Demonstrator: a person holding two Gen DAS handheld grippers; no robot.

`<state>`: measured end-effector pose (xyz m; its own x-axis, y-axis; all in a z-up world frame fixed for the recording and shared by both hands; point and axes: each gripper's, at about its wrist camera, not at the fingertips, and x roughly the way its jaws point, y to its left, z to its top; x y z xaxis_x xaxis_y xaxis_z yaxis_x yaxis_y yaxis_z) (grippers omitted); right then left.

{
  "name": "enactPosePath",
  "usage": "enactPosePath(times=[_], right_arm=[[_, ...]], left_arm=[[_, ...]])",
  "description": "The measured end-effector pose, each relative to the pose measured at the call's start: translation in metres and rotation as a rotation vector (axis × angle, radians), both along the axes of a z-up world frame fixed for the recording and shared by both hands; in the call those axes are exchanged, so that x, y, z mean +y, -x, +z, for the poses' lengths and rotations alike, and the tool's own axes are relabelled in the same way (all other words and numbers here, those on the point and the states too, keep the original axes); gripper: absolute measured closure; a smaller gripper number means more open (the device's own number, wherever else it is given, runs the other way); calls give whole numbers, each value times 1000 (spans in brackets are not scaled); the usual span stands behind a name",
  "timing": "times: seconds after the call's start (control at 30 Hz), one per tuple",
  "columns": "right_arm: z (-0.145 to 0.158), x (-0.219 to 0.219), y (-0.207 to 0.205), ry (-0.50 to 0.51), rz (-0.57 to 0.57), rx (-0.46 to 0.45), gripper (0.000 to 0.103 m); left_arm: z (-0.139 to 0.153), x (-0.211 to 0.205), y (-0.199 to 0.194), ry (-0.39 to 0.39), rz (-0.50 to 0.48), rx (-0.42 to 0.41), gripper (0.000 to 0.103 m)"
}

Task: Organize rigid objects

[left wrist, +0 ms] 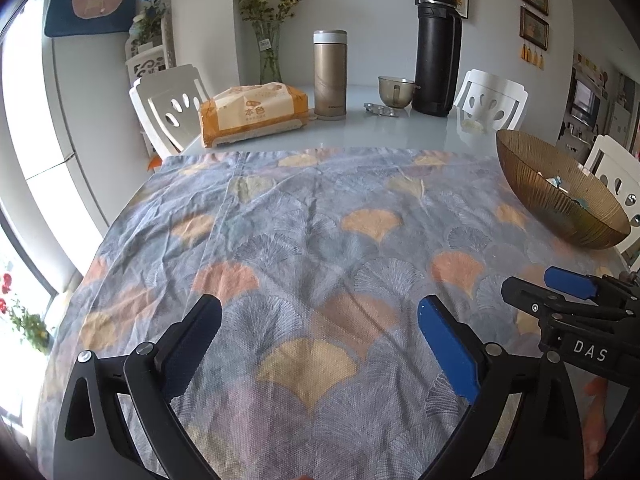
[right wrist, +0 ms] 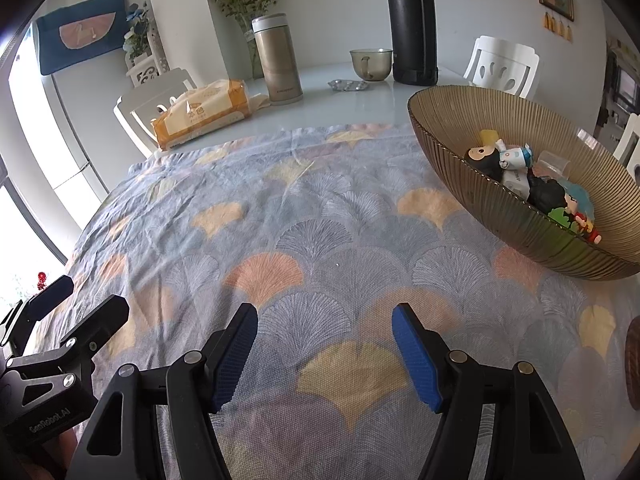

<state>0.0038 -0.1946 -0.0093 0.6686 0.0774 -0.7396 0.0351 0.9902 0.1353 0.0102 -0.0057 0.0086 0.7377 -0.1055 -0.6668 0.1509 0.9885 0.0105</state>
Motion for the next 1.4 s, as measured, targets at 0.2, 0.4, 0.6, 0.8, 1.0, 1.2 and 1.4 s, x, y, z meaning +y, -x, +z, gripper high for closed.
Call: enactPosePath(times=[0.2, 0.4, 0.6, 0.8, 1.0, 1.2, 1.4], right_arm=[[-2, 1, 1, 3, 3, 3, 35], [-2, 2, 1, 4, 4, 5, 35], [-3, 3, 0, 5, 7, 8, 35], [-3, 2, -1, 6, 9, 9, 35], [-3, 3, 0, 5, 9, 10, 35], [-4, 3, -1, 9, 12, 13, 35], [-5, 4, 0, 9, 13, 15, 35]], left_arm=[[-2, 4, -3, 21, 5, 18, 4], [-4, 5, -5, 25, 5, 32, 4], [-5, 3, -5, 17, 4, 37, 4], [-6, 5, -6, 22, 11, 48, 4], [-6, 5, -7, 21, 14, 54, 4], [-7, 5, -8, 28, 13, 60, 4], [-7, 4, -8, 23, 6, 62, 4]])
